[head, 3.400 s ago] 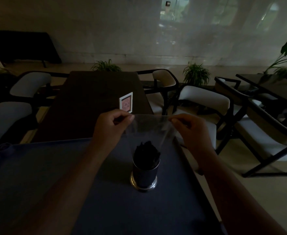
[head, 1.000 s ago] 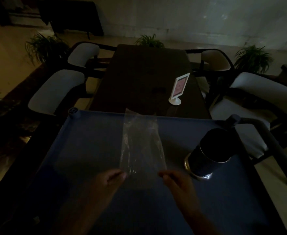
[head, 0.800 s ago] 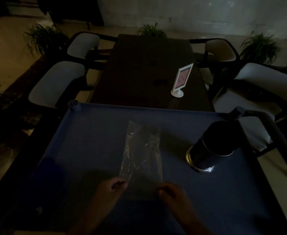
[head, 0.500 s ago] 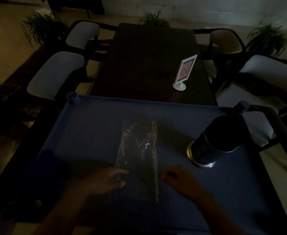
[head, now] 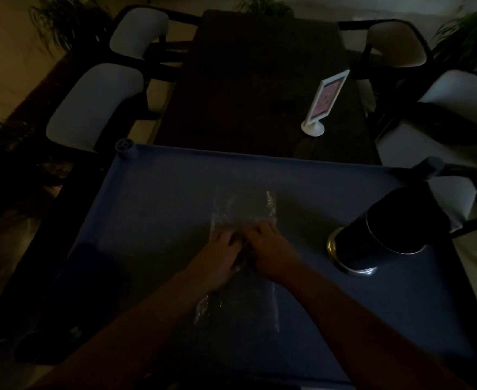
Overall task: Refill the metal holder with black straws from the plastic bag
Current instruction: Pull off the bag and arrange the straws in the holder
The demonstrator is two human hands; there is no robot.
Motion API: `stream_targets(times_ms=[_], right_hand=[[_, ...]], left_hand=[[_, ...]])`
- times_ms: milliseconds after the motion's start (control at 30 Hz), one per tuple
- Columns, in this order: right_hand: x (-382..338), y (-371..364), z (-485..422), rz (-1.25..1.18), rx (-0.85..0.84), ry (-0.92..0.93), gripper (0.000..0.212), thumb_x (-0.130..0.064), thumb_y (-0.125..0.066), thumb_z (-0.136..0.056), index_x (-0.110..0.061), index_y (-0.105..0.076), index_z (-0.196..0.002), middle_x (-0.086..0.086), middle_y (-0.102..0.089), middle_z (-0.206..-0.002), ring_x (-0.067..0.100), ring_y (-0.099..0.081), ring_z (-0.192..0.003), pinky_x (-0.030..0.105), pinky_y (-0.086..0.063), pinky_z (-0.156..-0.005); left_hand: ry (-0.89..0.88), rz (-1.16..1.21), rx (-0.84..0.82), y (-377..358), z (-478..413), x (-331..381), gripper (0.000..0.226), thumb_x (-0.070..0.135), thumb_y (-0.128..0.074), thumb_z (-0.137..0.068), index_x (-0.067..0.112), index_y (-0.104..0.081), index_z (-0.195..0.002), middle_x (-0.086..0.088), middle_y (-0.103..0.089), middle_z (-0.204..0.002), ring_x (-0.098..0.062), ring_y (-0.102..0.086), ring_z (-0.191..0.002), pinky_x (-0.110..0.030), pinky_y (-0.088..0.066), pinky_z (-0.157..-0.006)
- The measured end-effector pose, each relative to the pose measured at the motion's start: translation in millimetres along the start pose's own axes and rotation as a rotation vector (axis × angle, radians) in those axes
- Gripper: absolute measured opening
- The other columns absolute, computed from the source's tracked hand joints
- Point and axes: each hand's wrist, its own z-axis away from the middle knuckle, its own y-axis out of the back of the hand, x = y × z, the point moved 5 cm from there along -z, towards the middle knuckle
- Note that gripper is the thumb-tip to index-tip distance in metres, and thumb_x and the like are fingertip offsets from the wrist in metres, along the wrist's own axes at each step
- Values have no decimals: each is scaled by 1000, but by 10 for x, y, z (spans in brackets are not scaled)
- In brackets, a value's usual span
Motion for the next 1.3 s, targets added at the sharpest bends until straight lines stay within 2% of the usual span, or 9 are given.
stream_targets(times_ms=[267,433,700,800,900,1000,1100,1200,1300], right_hand=[[208,-290,27,60,-49,-14,103,-56,-73,-71,-22,-21,-153,11,-16,-158,34,-13,-146,51,-36,-112],[208,-307,41,63,-24,13,106,-53,-74,-70,-21,-18,-154,12,-16,-159,35,-12,-147,52,-32,-114],[156,264,408,-250,105,-32,63,-38,-66,-86,-27,-41,-142,3,-40,-149,23,-44,-132,40,-44,-106],[289,674,714,-234,154,-21,38,-32,-64,-88,-21,-62,-125,3,-64,-124,18,-62,-110,31,-50,-91],[436,1121,1073,-286,304,-38,21,-25,-64,-89,-18,-71,-108,1,-74,-100,14,-68,-89,24,-49,-77],[582,1431,1373,-433,445,-49,14,-19,-67,-88,-20,-72,-102,-8,-73,-91,3,-67,-82,15,-50,-74],[823,1689,1674,-605,619,-89,16,-16,-66,-89,-31,-70,-93,-17,-69,-84,-3,-66,-82,11,-51,-72],[1201,1843,1938,-763,794,-153,21,-10,-63,-91,-28,-64,-80,-9,-66,-69,2,-64,-64,20,-52,-60],[1576,1872,2118,-865,1004,-207,22,-9,-65,-90,-21,-55,-73,-11,-54,-56,-2,-50,-50,11,-40,-49]], left_hand=[[49,-36,-246,-249,22,-206,118,49,-80,-65,29,-2,-151,-7,10,-161,-39,11,-147,-54,-23,-117],[84,-123,-322,-286,56,-167,128,57,-79,-62,30,8,-151,-12,20,-160,-42,22,-143,-56,-11,-117],[135,5,-257,76,-185,61,86,54,-72,-69,34,-34,-143,-8,-29,-154,-32,-26,-142,-47,-32,-113],[117,120,-173,254,-353,334,44,48,-66,-81,29,-61,-120,-3,-64,-124,-21,-60,-111,-38,-49,-97],[45,371,-142,379,-588,764,26,14,-66,-87,8,-63,-112,-10,-68,-105,-19,-63,-89,-21,-53,-79],[-9,531,-22,539,-798,1150,31,-4,-66,-84,-2,-62,-115,-15,-65,-106,-26,-63,-94,-23,-52,-84],[-85,511,68,669,-913,1558,34,25,-68,-83,15,-65,-116,-7,-69,-112,-22,-65,-103,-43,-51,-94],[-77,441,168,724,-967,1873,41,57,-65,-69,31,-61,-101,9,-66,-94,-9,-63,-87,-40,-55,-81],[-32,548,184,622,-1026,1971,75,57,-78,-56,37,-46,-121,15,-53,-114,-5,-55,-101,-35,-52,-88]])
